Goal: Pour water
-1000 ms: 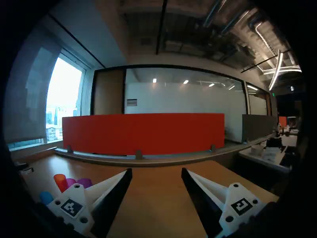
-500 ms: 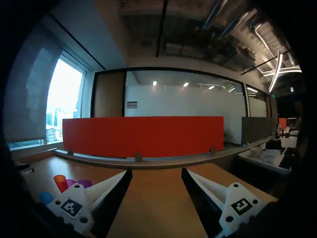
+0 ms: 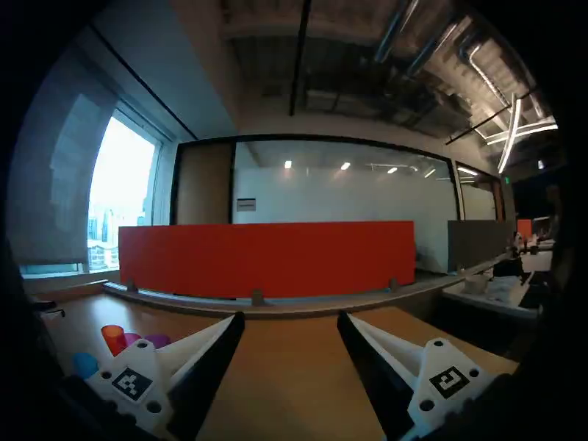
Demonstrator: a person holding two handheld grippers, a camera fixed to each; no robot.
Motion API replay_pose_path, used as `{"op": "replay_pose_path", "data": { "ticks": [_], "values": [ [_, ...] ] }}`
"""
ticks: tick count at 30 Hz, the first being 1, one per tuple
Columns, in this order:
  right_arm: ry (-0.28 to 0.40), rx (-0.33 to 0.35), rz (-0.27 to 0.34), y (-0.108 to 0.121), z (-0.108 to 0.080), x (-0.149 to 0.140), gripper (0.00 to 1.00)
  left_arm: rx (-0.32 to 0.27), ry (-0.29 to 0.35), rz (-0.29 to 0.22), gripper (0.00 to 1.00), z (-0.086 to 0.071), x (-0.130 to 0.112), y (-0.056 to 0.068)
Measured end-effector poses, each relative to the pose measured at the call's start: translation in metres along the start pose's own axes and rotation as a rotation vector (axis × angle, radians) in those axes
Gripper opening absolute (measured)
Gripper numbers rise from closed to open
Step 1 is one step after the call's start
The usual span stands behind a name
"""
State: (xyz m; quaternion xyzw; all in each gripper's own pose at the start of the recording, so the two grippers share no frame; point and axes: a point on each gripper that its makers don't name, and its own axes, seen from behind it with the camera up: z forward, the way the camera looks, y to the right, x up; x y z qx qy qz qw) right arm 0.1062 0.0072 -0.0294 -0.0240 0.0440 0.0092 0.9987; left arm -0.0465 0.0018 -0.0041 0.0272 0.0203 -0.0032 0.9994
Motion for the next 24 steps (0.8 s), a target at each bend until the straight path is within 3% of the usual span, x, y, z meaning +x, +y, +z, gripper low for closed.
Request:
{"op": "replay_pose_path", "data": {
  "ticks": [24],
  "values": [
    [-0.023, 0.017, 0.062, -0.004, 0.005, -0.065, 0.98, 0.0, 0.0, 0.0, 0.87, -0.001, 0.0, 0.0]
  ]
}}
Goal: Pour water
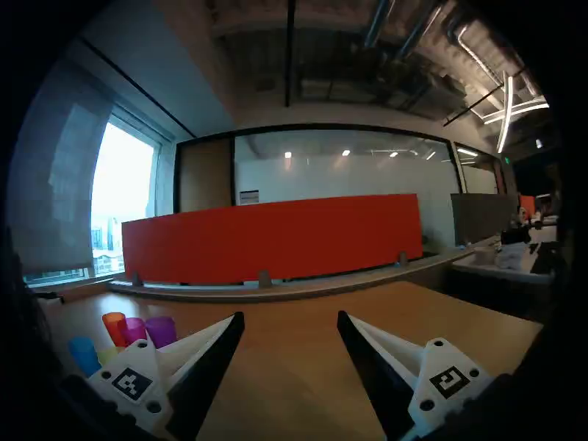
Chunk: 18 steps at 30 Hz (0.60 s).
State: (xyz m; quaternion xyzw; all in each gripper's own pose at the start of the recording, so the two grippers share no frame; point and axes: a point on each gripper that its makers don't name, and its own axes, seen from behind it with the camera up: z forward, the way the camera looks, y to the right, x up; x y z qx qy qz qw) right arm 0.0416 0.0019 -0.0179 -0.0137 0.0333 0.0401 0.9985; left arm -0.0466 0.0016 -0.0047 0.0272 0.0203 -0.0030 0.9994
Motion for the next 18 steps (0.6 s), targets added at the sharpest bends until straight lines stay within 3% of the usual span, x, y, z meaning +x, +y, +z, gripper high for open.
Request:
{"op": "replay_pose_path", "data": {
  "ticks": [18],
  "values": [
    [0.002, 0.026, -0.074, -0.012, 0.005, -0.02, 0.99, 0.0, 0.0, 0.0, 0.87, 0.0, 0.0, 0.001]
  ]
}}
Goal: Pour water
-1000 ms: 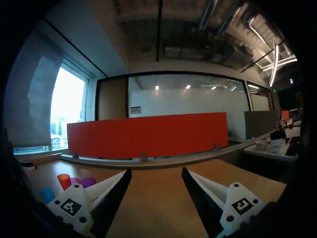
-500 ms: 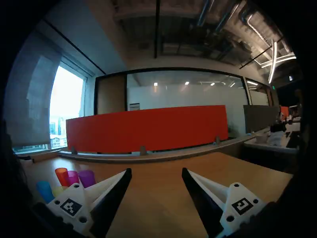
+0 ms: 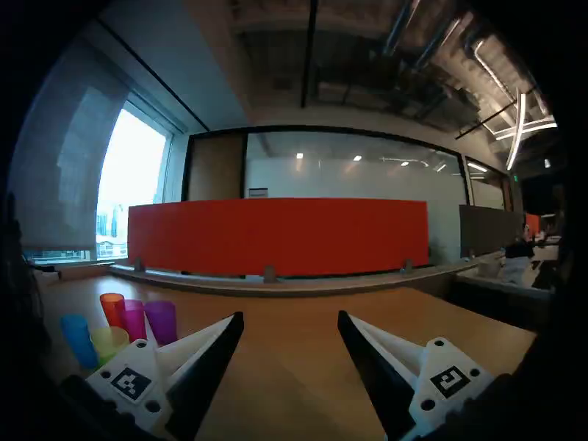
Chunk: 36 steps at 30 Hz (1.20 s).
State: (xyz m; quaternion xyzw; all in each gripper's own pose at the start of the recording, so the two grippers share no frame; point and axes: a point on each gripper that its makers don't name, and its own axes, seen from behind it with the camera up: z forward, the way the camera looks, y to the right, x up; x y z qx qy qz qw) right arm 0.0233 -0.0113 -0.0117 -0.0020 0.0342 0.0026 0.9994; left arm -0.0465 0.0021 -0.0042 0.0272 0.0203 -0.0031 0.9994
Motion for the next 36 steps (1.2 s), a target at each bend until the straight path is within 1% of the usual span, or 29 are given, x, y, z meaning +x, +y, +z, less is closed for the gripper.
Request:
{"op": "replay_pose_path", "data": {
  "ticks": [8, 14, 20, 23, 36],
  "values": [
    [-0.014, -0.01, 0.014, 0.006, 0.002, -0.009, 0.99, 0.0, 0.0, 0.0, 0.87, 0.0, 0.0, 0.001],
    [-0.029, -0.012, 0.003, 0.007, 0.003, -0.013, 0.99, 0.0, 0.0, 0.0, 0.87, 0.0, 0.0, 0.0],
    [-0.051, -0.033, -0.013, 0.012, 0.004, -0.019, 0.99, 0.0, 0.0, 0.0, 0.87, 0.0, 0.0, 0.0],
    [-0.058, -0.037, -0.011, 0.013, 0.004, -0.02, 0.99, 0.0, 0.0, 0.0, 0.87, -0.001, 0.0, 0.0],
    [-0.064, -0.026, -0.01, 0.01, 0.004, -0.019, 0.99, 0.0, 0.0, 0.0, 0.87, -0.001, 0.0, 0.0]
  ]
}}
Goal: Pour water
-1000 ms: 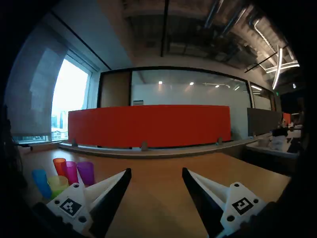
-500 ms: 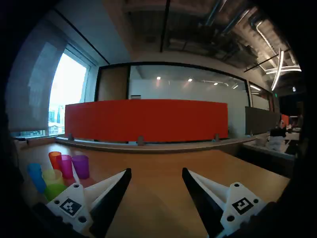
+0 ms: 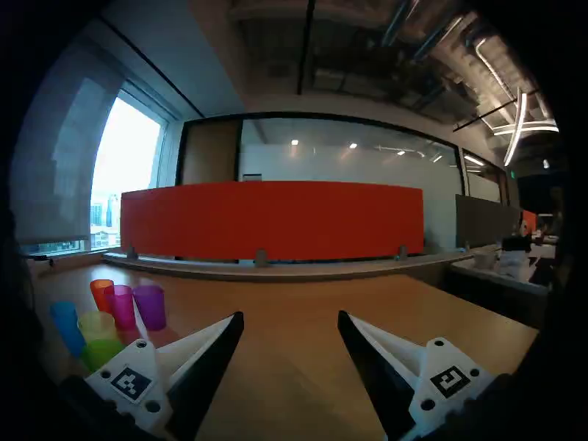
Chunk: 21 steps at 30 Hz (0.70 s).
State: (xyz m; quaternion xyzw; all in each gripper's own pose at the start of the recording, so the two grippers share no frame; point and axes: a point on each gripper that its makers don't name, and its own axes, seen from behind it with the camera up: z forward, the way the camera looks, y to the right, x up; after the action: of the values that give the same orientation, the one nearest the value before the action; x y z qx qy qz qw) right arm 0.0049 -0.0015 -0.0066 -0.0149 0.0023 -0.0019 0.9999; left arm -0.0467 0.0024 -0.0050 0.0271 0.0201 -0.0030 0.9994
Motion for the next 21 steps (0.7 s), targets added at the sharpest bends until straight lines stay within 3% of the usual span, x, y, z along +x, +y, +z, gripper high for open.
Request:
{"op": "replay_pose_path", "data": {
  "ticks": [21],
  "values": [
    [-0.003, 0.008, 0.0, -0.0017, 0.0014, 0.0007, 0.99, 0.0, 0.0, 0.0, 0.87, 0.0002, 0.0004, 0.0002]
  ]
}}
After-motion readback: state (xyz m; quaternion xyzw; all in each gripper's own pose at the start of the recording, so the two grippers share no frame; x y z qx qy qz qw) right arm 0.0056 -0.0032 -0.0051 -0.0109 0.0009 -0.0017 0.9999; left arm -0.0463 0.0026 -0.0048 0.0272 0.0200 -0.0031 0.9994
